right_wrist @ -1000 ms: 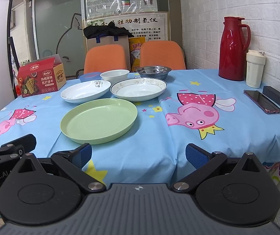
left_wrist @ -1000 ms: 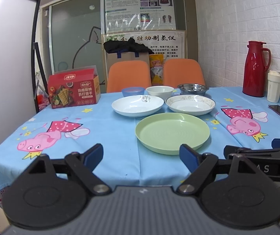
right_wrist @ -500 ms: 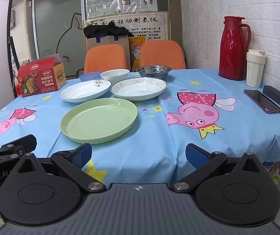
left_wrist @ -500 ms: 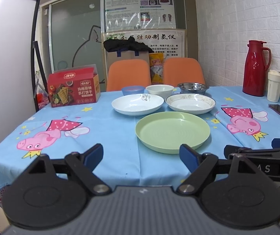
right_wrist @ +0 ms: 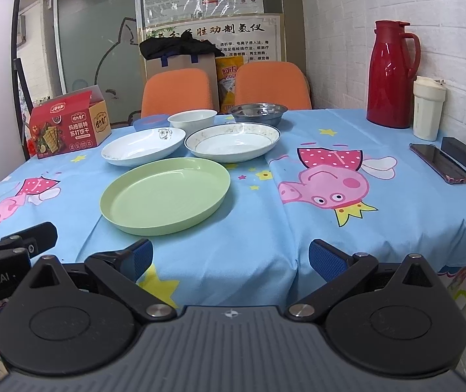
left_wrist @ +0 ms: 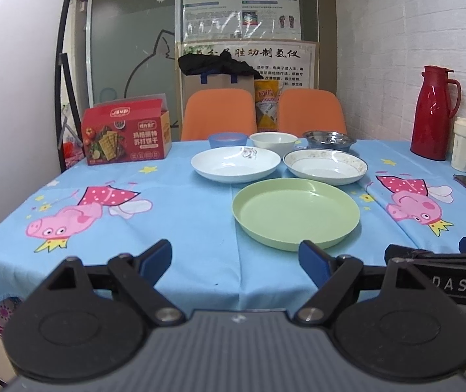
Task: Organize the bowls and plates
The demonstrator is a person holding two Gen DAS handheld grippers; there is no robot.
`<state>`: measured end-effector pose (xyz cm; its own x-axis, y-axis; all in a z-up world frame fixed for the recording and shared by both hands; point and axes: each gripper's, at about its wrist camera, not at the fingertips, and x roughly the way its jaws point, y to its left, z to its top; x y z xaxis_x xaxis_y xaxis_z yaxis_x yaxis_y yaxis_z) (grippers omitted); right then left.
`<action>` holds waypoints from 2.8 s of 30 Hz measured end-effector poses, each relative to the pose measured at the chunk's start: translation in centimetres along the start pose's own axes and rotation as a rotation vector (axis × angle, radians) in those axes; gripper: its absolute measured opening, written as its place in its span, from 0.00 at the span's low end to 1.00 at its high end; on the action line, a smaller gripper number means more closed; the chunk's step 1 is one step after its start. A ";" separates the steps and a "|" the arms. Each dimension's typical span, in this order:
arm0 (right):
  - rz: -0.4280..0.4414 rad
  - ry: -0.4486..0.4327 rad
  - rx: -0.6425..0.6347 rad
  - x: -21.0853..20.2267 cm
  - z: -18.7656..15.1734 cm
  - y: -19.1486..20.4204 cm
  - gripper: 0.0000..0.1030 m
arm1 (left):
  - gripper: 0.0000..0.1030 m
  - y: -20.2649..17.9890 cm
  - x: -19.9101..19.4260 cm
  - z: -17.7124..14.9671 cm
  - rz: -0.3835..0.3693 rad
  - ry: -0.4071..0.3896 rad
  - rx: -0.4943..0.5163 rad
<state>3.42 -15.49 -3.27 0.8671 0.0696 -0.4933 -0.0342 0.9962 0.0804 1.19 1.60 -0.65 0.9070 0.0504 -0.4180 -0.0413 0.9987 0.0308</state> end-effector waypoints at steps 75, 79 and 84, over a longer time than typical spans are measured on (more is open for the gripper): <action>0.144 0.183 -0.130 15.9 5.4 1.3 1.00 | 0.63 2.8 21.4 5.9 -0.230 0.360 0.025; 0.147 0.168 -0.143 16.3 5.3 1.5 1.00 | 0.57 2.3 21.2 5.9 -0.232 0.351 0.043; 0.137 0.124 -0.136 16.1 5.4 1.4 0.85 | 0.47 1.7 20.7 5.8 -0.210 0.332 0.035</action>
<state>20.01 -13.24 -6.40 0.7823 0.2026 -0.5891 -0.2216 0.9743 0.0407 22.34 4.24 -4.04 0.7089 -0.1489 -0.6894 0.1502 0.9869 -0.0587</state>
